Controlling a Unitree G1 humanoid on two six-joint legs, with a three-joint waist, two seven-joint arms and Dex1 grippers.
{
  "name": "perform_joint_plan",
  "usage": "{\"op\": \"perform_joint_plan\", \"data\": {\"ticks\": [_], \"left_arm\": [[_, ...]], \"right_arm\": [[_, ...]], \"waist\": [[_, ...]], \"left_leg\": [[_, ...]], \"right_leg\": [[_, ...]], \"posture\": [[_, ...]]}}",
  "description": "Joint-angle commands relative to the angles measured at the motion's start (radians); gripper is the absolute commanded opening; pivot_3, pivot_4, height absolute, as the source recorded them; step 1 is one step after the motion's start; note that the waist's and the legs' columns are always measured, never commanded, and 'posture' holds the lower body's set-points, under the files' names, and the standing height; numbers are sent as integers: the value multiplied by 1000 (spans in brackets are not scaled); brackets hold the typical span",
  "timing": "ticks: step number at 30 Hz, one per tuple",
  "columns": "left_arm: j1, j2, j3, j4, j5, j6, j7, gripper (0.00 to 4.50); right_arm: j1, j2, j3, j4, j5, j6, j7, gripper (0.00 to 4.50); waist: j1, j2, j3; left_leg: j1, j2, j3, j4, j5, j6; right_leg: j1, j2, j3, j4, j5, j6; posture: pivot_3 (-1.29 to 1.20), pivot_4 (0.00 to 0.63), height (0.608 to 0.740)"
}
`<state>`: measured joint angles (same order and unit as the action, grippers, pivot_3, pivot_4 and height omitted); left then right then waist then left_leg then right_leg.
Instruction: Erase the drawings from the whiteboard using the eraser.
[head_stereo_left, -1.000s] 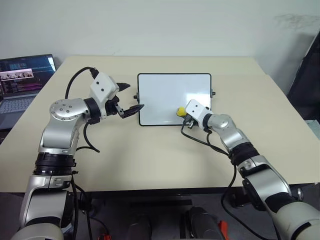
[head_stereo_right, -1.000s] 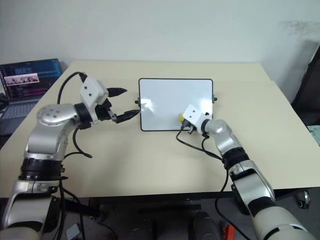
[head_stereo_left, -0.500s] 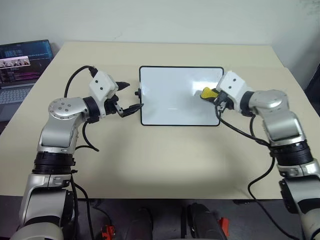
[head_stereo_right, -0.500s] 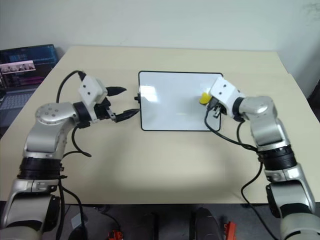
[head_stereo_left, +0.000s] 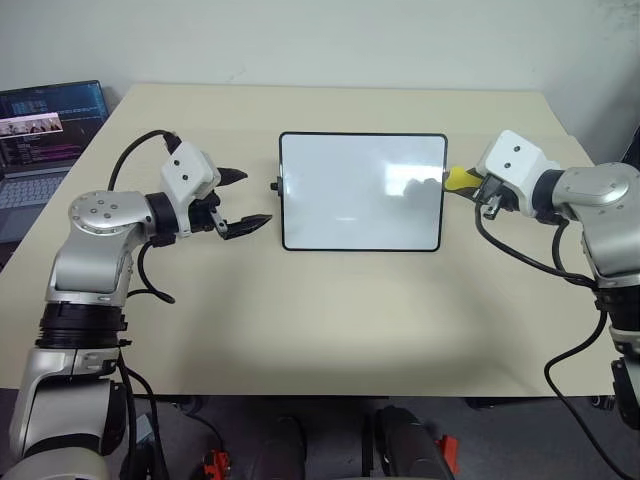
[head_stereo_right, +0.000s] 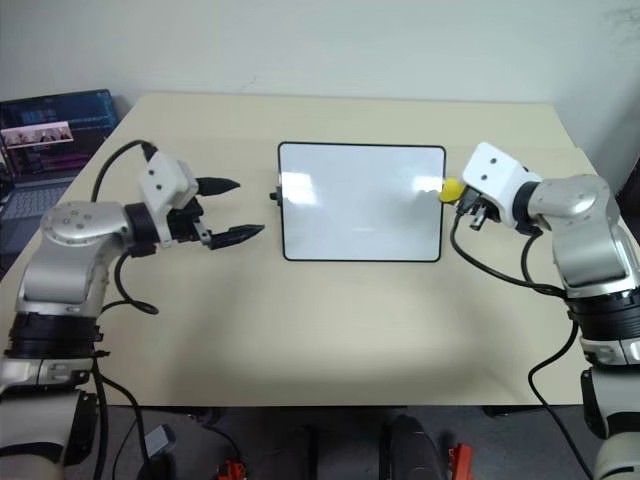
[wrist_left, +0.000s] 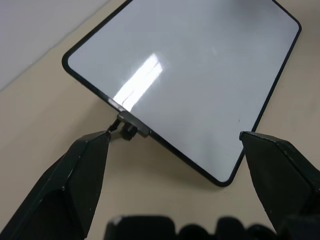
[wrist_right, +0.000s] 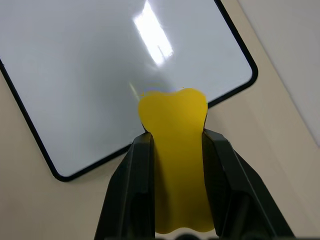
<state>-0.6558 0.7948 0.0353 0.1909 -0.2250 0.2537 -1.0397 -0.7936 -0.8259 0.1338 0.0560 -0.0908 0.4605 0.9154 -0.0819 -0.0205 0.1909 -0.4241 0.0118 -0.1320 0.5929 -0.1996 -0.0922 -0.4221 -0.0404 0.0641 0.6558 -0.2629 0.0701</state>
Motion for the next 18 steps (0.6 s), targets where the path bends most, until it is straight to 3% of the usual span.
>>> {"op": "perform_joint_plan", "data": {"ticks": [1,18], "left_arm": [[-2,21,36,-67,-23,7,1,4500],[11,20,50,-109,-40,25,18,4500]], "right_arm": [[-30,-23,-36,20,11,-52,4,967],[-149,97,-108,94,102,-97,-74,967]], "waist": [[0,0,0],[-1,0,0]], "left_leg": [[0,0,0,0,0,0],[5,0,1,2,0,0]], "right_leg": [[0,0,0,0,0,0],[2,0,2,7,0,0]], "posture": [[0,150,740],[0,150,740]]}}
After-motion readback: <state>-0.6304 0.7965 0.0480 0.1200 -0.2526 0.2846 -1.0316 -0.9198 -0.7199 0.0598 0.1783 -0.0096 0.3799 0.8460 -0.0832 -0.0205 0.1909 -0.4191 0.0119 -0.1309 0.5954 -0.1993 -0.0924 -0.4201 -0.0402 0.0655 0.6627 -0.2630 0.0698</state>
